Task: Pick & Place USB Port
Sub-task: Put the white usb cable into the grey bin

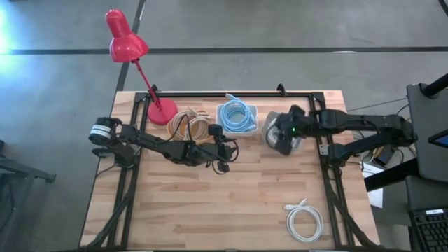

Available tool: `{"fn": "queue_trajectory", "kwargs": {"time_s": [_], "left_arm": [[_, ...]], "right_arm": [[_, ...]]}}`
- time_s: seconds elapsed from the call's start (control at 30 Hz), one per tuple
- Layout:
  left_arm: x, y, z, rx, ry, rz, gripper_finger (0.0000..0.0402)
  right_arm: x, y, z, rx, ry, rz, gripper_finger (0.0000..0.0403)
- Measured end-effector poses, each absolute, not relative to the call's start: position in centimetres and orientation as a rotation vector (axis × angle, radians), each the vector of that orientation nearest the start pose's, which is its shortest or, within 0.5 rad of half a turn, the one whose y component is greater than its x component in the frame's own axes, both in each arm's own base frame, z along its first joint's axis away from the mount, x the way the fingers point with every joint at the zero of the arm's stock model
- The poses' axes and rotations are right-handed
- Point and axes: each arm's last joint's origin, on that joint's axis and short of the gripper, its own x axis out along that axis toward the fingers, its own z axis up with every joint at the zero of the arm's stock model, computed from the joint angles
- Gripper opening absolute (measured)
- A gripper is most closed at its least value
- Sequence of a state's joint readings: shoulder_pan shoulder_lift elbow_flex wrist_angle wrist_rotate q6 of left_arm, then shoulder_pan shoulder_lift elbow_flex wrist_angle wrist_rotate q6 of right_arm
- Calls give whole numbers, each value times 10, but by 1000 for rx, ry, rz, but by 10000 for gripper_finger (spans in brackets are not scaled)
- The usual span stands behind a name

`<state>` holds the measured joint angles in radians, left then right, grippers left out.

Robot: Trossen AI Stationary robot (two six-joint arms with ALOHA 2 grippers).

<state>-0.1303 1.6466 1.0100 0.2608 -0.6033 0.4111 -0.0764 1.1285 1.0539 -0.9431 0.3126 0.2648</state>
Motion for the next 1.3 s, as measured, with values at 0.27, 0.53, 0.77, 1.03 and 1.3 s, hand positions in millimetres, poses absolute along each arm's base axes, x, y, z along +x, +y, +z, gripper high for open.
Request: {"fn": "queue_trajectory", "kwargs": {"time_s": [0.27,0.53,0.77,1.03,1.3], "left_arm": [[357,-30,236,512,442,395,177],[357,-30,236,497,439,398,177],[357,-30,236,440,426,410,177],[357,-30,236,373,411,425,177],[357,-30,236,361,408,427,177]], "right_arm": [[202,17,278,243,1050,-343,162],[196,66,256,443,1233,-126,162],[195,118,225,441,1496,-12,162],[194,165,191,337,1712,30,162],[202,186,163,237,1788,-18,162]]}}
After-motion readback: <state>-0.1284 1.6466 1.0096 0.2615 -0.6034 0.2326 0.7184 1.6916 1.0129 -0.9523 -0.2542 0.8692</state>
